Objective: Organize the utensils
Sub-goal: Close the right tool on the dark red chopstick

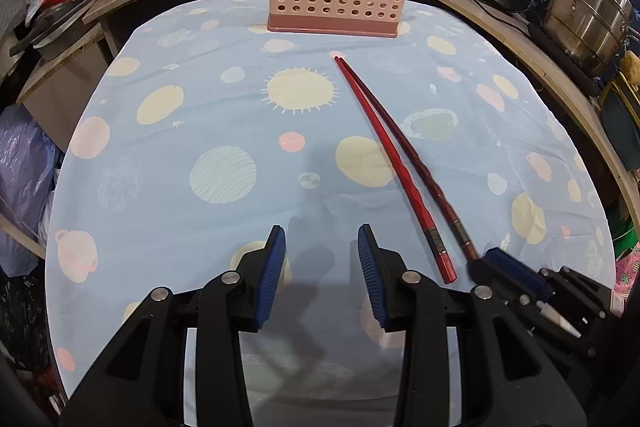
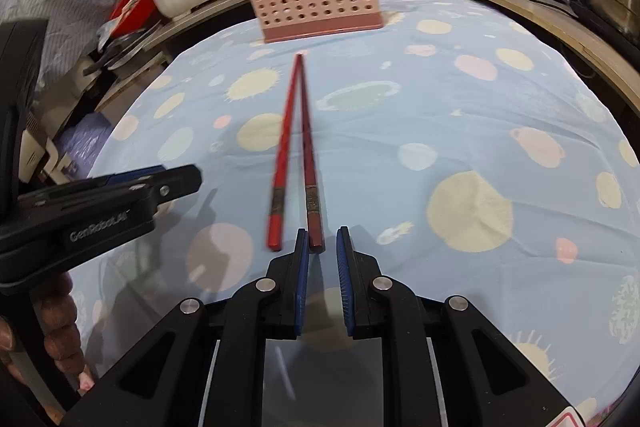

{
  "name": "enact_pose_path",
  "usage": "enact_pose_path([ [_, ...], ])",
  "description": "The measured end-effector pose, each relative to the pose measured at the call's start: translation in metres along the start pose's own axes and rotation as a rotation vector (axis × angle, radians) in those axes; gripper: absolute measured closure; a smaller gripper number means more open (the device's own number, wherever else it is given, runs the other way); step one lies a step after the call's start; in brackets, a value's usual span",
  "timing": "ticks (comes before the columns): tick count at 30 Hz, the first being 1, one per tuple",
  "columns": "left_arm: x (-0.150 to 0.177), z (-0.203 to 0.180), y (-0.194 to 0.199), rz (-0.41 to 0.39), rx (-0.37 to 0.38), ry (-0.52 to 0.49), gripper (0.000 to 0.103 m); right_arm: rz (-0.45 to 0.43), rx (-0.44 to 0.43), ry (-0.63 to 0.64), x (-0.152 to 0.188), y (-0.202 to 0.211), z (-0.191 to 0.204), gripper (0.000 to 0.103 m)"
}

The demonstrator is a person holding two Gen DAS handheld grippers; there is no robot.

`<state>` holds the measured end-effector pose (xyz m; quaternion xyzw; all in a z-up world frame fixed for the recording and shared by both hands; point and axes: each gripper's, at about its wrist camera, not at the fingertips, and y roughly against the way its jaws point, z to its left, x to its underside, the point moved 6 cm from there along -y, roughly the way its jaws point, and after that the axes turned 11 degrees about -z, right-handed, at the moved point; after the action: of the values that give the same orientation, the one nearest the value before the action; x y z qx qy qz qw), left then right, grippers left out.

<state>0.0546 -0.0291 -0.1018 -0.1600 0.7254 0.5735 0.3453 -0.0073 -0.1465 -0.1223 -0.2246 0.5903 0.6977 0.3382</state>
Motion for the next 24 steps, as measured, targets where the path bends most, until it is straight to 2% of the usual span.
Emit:
enact_pose_path([
  [13,-0.002,-0.012,-0.003,0.011,0.017,-0.016,0.066,-0.003,-0.003,0.041,-0.014,-0.020,0.009,0.088],
  [17,-0.004,-0.014,-0.004,0.011,0.023,-0.017,0.066,-0.004,0.006,0.037,-0.015,-0.019,0.003,0.095],
  [24,-0.008,-0.034,-0.005,0.006,0.057,-0.041,0.054,-0.028,0.041,-0.021,-0.018,-0.004,-0.019,0.095],
])
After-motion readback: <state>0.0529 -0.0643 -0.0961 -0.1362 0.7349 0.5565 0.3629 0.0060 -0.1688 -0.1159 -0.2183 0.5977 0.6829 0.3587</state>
